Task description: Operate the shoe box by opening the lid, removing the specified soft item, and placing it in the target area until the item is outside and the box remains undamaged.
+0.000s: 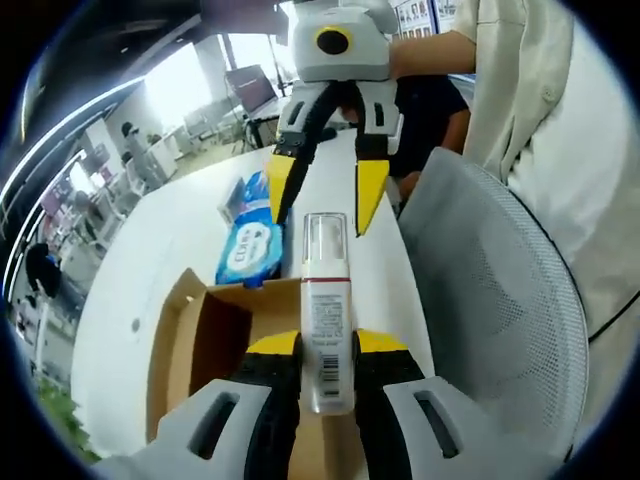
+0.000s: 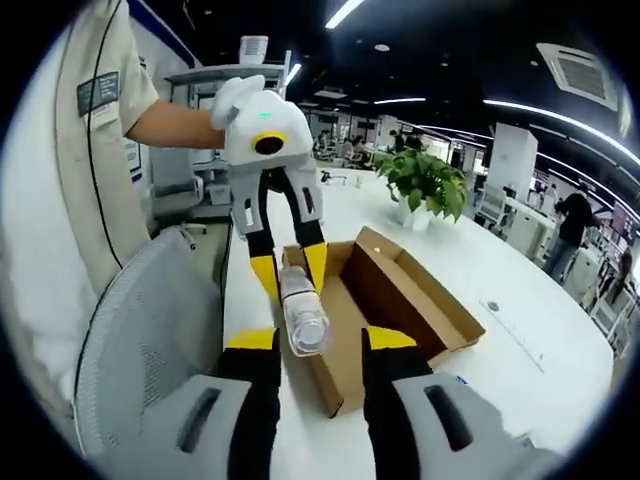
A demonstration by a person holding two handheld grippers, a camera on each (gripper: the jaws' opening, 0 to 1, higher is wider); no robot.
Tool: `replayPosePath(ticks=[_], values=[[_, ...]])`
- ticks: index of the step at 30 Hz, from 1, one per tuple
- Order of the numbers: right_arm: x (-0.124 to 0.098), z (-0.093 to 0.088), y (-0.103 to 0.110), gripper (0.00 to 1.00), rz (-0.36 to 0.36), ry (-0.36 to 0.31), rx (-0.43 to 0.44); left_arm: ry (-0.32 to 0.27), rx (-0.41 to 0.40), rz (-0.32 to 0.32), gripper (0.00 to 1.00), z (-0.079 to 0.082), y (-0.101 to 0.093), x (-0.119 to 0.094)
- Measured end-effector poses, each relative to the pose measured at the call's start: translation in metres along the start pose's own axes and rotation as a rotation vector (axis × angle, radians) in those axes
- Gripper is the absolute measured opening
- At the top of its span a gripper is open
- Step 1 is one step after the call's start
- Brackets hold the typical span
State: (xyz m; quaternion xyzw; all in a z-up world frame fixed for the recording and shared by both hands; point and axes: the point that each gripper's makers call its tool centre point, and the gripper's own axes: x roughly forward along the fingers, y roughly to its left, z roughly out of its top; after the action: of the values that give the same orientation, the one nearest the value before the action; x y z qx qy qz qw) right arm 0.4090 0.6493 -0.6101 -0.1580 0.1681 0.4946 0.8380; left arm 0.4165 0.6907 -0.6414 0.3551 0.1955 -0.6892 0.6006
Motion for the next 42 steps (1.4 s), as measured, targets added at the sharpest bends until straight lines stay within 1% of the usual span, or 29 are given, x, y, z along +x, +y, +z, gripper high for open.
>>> replayPosePath(ticks=[2, 6, 9, 14, 15, 19, 23, 30, 34, 39, 42], values=[[0.0, 0.0, 0.003, 0.24, 0.014, -0.003, 0.005, -0.016, -0.002, -0.008, 0.17, 0.003, -0.003, 0.002], [-0.001, 0.0, 0.01, 0.22, 0.037, 0.002, -0.013, -0.045, 0.003, -0.02, 0.17, 0.008, -0.007, 0.004], [-0.001, 0.002, 0.016, 0.19, 0.057, -0.002, -0.027, -0.075, 0.004, -0.021, 0.17, 0.013, -0.008, 0.006], [-0.002, 0.003, 0.016, 0.18, 0.055, 0.002, -0.052, -0.1, 0.01, -0.025, 0.17, 0.013, -0.009, 0.008], [-0.002, 0.003, 0.019, 0.17, 0.067, 0.004, -0.044, -0.101, 0.013, -0.028, 0.17, 0.013, -0.009, 0.008], [0.0, 0.002, 0.022, 0.17, 0.067, 0.035, -0.08, -0.095, 0.023, -0.031, 0.17, 0.01, -0.01, 0.013], [0.001, 0.0, 0.021, 0.16, 0.072, 0.055, -0.076, -0.096, 0.02, -0.028, 0.18, 0.009, -0.011, 0.014], [0.001, 0.002, 0.019, 0.15, 0.074, 0.06, -0.079, -0.104, 0.017, -0.008, 0.18, 0.009, -0.008, 0.014], [0.001, 0.003, 0.017, 0.15, 0.076, 0.062, -0.085, -0.114, -0.001, 0.003, 0.19, 0.01, -0.006, 0.014], [0.0, 0.001, 0.012, 0.15, 0.079, 0.076, -0.08, -0.131, -0.026, 0.033, 0.23, 0.011, 0.0, 0.011], [-0.001, 0.001, 0.009, 0.15, 0.08, 0.084, -0.077, -0.133, -0.056, 0.047, 0.25, 0.007, 0.004, 0.008]])
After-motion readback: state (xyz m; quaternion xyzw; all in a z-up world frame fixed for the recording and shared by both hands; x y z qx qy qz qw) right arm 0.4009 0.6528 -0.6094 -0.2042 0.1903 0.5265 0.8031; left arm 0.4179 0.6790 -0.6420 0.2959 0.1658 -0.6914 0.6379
